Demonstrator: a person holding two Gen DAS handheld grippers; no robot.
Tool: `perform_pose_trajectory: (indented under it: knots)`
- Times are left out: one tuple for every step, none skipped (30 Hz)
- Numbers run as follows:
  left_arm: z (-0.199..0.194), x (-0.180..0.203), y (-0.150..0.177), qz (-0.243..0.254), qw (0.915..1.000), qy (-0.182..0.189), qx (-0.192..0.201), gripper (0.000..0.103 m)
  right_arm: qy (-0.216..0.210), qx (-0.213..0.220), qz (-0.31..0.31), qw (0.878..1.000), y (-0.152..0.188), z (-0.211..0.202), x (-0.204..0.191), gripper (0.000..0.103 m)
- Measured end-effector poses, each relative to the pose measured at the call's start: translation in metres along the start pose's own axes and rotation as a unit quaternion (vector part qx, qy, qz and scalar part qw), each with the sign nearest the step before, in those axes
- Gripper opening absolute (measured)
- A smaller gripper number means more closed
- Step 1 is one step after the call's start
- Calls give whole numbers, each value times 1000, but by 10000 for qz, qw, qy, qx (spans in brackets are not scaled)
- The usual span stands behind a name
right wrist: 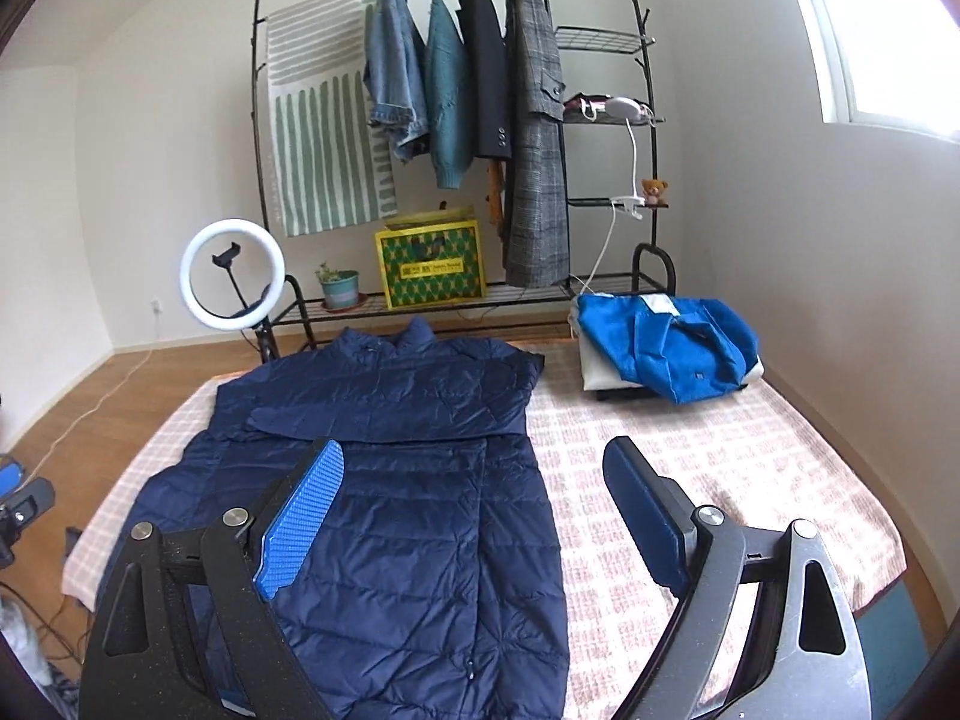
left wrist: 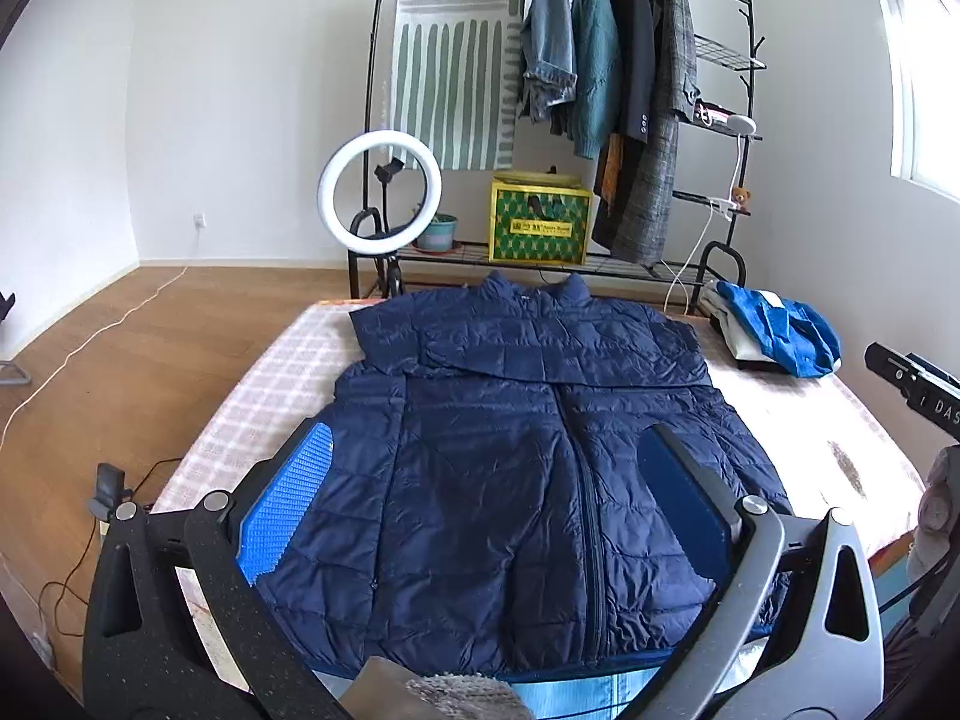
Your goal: Fold large clothes
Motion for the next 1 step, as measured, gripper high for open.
perform_pose_trajectory:
  knots:
    - [0, -1, 0, -19, 10000, 19, -12, 103, -29, -4, -37, 10000, 0, 1, -3, 89]
Point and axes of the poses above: each gripper's, at about its wrist camera, not at the fingertips, and z roughly the way its jaws point, x to its right, y to its underside, the point moved 4 cm from there along z, roughly the way its jaws point, and after that the axes turned 13 degrees about -z, right-handed, at the moved point
